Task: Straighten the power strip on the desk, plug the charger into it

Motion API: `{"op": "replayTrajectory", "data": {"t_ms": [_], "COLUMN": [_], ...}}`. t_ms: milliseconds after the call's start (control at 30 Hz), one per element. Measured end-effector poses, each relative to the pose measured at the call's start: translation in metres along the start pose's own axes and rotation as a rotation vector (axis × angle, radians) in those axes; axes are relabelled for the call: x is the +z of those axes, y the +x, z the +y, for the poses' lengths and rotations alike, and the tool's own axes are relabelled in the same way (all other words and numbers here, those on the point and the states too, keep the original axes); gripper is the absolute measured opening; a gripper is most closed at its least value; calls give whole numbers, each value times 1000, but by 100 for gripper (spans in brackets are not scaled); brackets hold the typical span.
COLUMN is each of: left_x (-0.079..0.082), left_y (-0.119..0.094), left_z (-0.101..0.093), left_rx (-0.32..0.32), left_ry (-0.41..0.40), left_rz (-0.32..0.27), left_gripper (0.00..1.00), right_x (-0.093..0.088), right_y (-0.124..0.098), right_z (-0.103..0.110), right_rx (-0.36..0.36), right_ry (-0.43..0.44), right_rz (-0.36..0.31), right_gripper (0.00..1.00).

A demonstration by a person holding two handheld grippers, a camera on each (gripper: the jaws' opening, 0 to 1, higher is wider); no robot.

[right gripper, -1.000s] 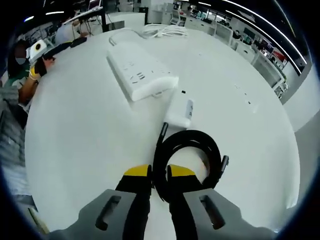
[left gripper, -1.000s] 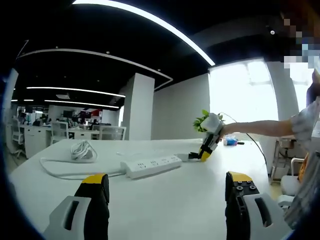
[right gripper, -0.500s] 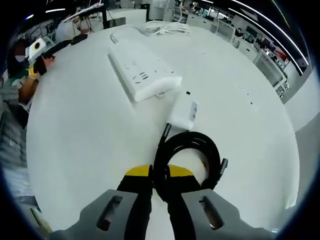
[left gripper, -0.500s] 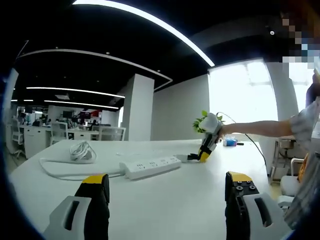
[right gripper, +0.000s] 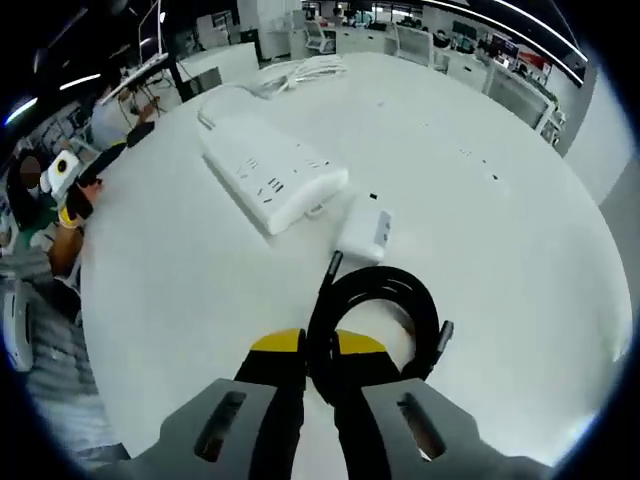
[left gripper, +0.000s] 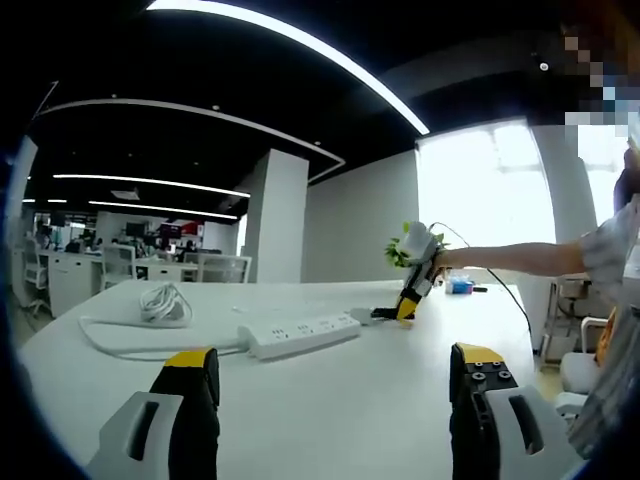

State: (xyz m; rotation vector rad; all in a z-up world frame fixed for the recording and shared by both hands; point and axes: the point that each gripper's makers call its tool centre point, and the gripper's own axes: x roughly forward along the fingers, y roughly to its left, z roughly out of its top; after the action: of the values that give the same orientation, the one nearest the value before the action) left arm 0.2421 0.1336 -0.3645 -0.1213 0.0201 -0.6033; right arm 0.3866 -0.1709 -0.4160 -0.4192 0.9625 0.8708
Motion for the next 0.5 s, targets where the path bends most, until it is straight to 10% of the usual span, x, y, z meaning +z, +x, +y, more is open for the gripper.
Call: {"op": "replayTrajectory", "data": {"t_ms": [500], "left_x": [3], "left_y": [1], "left_z": [-3], "left_rx": [-12], "left_ry": [0], "left_rz": [-9], "left_gripper": [97], "right_x": [21], "right_y": [-15], "right_z": [24], "right_rx": [124], "right_ry": [253], "right_rz": [-143], "right_gripper": [7]}}
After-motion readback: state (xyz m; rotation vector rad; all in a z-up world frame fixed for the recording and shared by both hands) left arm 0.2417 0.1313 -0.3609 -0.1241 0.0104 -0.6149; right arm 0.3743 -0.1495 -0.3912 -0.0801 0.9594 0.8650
